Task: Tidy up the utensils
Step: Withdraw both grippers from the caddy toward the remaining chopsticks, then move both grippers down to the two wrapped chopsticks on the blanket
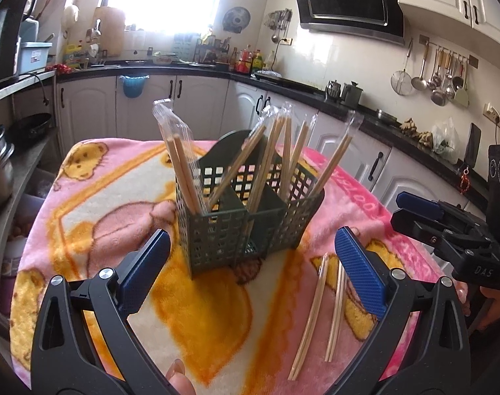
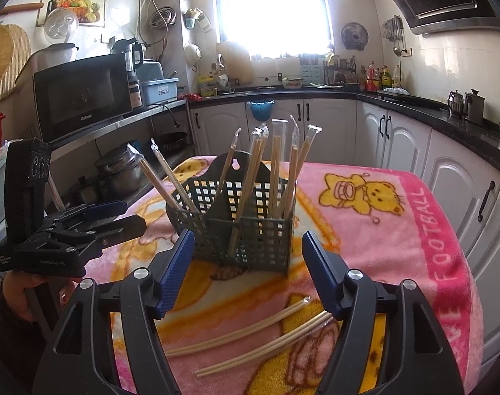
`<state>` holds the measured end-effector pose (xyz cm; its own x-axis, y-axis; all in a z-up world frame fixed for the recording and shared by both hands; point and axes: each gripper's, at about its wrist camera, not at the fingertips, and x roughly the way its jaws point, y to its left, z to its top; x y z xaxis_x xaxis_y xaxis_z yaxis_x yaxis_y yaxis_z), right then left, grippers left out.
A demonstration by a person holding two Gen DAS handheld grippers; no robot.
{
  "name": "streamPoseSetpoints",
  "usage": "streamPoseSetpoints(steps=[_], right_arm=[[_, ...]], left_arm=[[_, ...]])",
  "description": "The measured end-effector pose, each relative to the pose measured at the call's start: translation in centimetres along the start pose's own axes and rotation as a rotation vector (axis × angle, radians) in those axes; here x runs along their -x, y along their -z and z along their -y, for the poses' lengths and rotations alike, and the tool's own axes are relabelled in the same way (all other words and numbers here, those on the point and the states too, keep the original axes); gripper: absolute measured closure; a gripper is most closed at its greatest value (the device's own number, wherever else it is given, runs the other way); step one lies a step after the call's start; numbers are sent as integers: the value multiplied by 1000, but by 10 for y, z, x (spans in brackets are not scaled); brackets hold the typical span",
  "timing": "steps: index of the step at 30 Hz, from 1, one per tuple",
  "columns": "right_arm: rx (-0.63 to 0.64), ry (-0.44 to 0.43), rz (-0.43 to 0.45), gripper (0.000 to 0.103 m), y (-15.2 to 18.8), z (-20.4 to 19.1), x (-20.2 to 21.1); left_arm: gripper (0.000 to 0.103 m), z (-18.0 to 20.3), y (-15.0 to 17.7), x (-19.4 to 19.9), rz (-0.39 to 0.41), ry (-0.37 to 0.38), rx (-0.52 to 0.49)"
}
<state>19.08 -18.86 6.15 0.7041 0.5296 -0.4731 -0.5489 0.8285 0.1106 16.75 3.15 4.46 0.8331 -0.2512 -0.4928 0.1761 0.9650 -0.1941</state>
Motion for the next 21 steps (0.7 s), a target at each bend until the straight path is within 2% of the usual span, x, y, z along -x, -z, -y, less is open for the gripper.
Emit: streamPoseSetpoints(steps=[21], right_arm=[[-41, 50, -57, 37, 30, 18, 0]], left_arm=[[11, 26, 16, -33, -84, 31, -52]])
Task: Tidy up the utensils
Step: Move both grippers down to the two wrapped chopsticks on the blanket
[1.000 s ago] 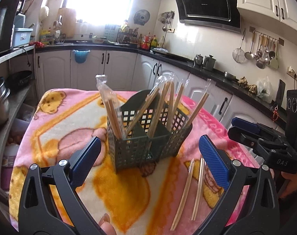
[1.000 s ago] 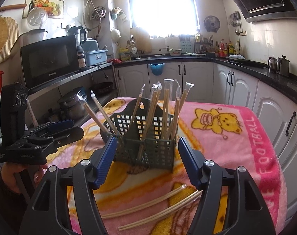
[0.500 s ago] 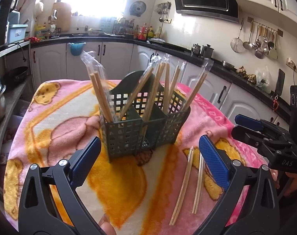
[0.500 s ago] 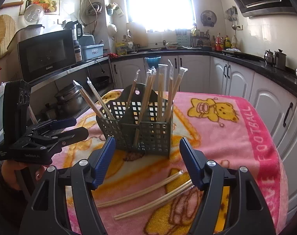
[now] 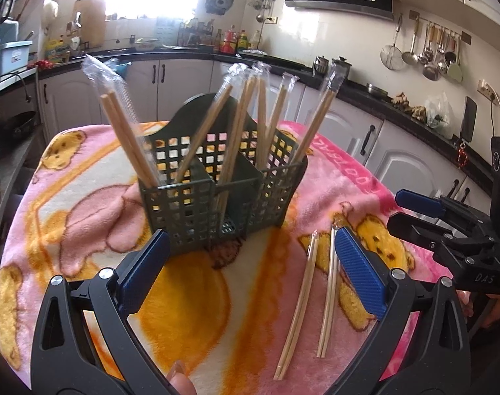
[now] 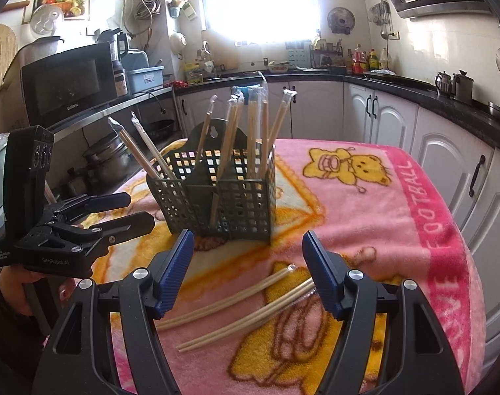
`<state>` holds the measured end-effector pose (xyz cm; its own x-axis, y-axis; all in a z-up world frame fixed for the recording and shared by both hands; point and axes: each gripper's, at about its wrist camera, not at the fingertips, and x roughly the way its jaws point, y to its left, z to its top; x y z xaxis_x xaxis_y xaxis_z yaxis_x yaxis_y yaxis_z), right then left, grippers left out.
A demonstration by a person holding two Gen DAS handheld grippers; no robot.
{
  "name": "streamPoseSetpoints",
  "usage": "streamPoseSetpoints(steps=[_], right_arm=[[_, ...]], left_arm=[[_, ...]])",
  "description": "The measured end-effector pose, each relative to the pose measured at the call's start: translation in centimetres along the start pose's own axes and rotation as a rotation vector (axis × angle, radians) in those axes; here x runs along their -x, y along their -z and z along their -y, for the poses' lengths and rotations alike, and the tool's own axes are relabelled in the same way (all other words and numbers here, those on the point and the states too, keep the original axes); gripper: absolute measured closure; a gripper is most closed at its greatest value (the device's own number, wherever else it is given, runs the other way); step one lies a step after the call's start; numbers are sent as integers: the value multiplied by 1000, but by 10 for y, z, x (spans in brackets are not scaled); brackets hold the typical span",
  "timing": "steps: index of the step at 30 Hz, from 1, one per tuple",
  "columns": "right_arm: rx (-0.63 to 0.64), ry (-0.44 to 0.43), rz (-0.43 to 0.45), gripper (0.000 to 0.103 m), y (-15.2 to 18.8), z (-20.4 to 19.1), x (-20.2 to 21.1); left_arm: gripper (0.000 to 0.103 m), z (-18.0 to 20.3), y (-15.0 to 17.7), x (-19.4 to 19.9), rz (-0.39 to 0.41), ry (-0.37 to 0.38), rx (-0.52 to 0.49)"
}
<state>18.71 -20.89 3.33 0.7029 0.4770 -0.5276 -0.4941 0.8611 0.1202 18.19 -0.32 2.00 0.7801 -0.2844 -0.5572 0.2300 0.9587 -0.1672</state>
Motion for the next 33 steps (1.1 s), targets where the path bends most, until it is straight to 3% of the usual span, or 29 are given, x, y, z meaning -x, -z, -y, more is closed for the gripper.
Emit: streamPoseSetpoints(steps=[28, 33], right_arm=[[-149, 126, -140, 37, 36, 75, -30], [-181, 112, -175, 47, 36, 89, -44]], left_arm=[[11, 42, 12, -79, -173, 43, -109], [11, 45, 12, -99, -212, 55, -113]])
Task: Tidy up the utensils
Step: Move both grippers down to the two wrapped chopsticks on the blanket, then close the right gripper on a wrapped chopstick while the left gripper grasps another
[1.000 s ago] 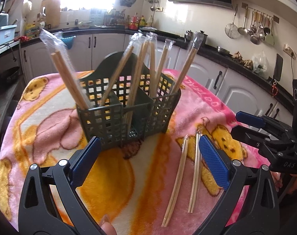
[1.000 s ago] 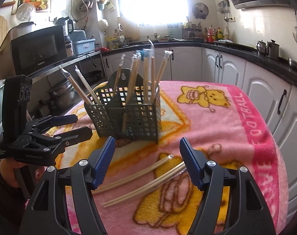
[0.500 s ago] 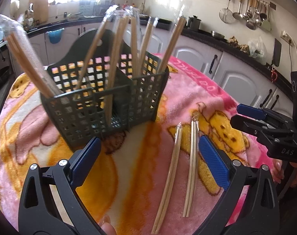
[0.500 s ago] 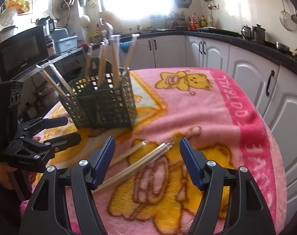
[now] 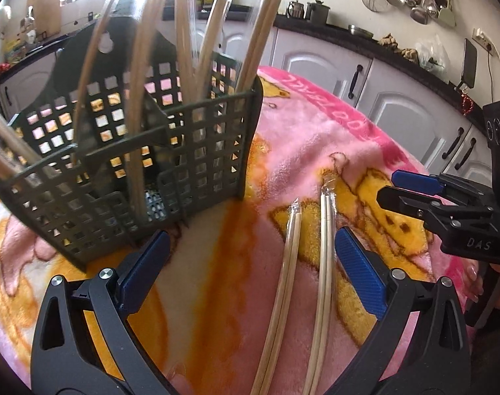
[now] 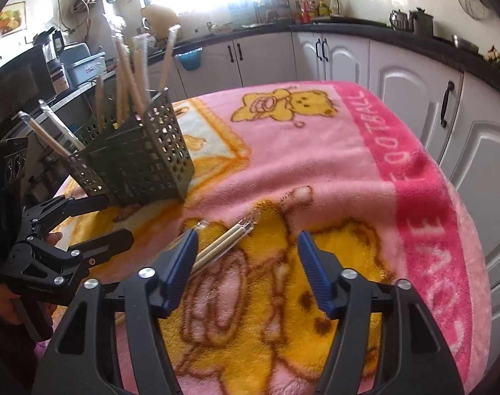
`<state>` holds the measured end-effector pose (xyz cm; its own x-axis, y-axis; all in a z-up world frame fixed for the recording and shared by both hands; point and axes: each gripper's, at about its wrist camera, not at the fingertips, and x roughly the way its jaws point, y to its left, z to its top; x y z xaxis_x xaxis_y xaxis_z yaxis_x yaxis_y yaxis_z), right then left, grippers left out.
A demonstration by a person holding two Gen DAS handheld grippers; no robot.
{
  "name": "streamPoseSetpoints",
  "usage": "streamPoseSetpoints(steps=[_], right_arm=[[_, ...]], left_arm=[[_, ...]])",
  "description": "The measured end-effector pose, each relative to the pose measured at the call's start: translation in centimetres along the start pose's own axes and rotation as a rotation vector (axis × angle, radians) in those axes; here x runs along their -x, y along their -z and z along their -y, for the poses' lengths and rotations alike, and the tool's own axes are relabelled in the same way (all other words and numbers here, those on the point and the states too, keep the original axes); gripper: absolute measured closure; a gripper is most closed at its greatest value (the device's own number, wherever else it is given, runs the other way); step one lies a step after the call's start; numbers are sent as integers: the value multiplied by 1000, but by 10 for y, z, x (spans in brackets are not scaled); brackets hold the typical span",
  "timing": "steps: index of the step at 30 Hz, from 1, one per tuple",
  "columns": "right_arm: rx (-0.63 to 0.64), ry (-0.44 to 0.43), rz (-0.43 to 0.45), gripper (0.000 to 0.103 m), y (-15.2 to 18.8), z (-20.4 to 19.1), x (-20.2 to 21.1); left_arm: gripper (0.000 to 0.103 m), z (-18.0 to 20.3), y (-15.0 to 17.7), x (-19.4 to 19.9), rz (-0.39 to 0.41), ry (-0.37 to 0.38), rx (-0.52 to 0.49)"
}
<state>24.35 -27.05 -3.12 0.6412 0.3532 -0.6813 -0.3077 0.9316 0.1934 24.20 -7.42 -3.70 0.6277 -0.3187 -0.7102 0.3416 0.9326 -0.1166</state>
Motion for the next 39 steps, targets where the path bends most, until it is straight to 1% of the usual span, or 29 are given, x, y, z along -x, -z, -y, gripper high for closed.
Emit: streamPoseSetpoints(steps=[2, 4, 5, 6, 8, 10, 12, 13, 15, 20, 23, 26, 28, 30, 33, 39], right_arm=[[-2, -4, -12, 50, -2, 2, -5], [0, -12, -25, 54, -7, 3, -12], [0, -11, -30, 57, -8, 3, -15], [1, -16, -36, 60, -11, 4, -19], [-4, -29, -53, 64, -15, 6, -26], [-13, -41, -77, 69, -19, 9, -37], [-22, -51, -95, 75, -21, 10, -45], [-31, -60, -103, 76, -22, 12, -49], [-46, -65, -116, 78, -24, 14, -56], [-74, -77, -145, 80, -26, 19, -69], [-96, -92, -161, 83, -25, 22, -75], [-115, -108, -165, 86, -25, 25, -77], [-121, -113, -166, 90, -25, 27, -76], [-127, -126, -167, 96, -25, 28, -77], [-125, -126, -166, 98, -25, 28, -76], [-124, -129, -149, 99, -25, 27, -70]], left_arm=[[12, 1, -3, -6, -10, 9, 0], [20, 1, -5, -12, -25, 22, 2], [23, 2, -7, -15, -32, 28, 4], [27, 2, -8, -18, -38, 31, 6], [34, 3, -9, -24, -55, 38, 3], [46, 4, -10, -30, -70, 50, 1], [51, 5, -11, -34, -85, 65, 1], [54, 6, -11, -37, -92, 70, -2], [58, 7, -12, -40, -102, 78, -10], [60, 15, -16, -51, -125, 101, -29], [62, 20, -18, -58, -137, 110, -45], [66, 25, -20, -66, -148, 112, -56], [70, 27, -20, -69, -150, 112, -60], [72, 28, -21, -72, -153, 114, -59], [78, 27, -21, -75, -158, 109, -56], [87, 26, -21, -76, -160, 107, -52]])
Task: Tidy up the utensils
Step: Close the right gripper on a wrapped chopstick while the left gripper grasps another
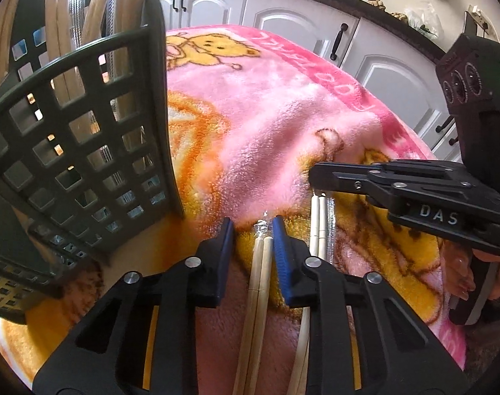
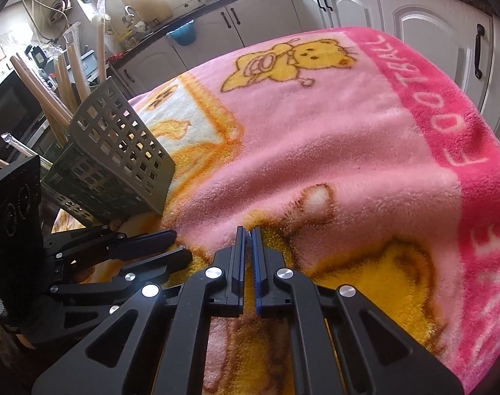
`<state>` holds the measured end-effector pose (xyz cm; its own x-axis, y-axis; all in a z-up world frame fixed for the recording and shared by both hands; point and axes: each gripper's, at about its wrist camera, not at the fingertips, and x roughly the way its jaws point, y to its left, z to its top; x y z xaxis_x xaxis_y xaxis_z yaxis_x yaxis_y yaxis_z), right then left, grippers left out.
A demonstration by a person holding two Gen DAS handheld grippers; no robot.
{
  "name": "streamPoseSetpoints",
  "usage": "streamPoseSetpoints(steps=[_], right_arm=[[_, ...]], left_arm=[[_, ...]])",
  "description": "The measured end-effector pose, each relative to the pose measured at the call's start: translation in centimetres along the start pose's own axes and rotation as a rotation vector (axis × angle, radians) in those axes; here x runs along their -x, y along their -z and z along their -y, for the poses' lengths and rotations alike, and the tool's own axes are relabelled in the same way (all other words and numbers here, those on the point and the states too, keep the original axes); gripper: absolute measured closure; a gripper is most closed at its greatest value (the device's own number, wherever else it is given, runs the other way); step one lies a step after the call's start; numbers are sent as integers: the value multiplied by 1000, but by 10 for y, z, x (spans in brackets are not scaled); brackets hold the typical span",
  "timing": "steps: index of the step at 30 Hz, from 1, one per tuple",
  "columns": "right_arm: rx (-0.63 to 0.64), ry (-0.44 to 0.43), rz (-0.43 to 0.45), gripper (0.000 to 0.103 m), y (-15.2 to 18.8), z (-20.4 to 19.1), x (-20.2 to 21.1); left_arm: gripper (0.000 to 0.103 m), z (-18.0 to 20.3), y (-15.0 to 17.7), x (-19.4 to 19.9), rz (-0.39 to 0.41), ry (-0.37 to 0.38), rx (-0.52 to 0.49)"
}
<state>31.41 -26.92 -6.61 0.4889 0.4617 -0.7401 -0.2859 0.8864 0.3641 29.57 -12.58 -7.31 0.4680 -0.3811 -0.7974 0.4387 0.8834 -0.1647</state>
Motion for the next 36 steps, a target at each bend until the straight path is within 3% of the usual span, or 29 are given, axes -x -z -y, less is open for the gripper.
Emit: streamPoseSetpoints(steps=[4, 12, 36], right_arm=[[3, -7, 25, 99, -1, -2, 10], [26, 4, 61, 99, -1, -9, 25], [172, -27, 169, 99, 0, -69, 76]], left_arm=[[95, -5, 0, 1, 2, 8, 17], [96, -9, 3, 10, 19, 23, 24], [96, -37, 14, 123, 269, 2, 126]])
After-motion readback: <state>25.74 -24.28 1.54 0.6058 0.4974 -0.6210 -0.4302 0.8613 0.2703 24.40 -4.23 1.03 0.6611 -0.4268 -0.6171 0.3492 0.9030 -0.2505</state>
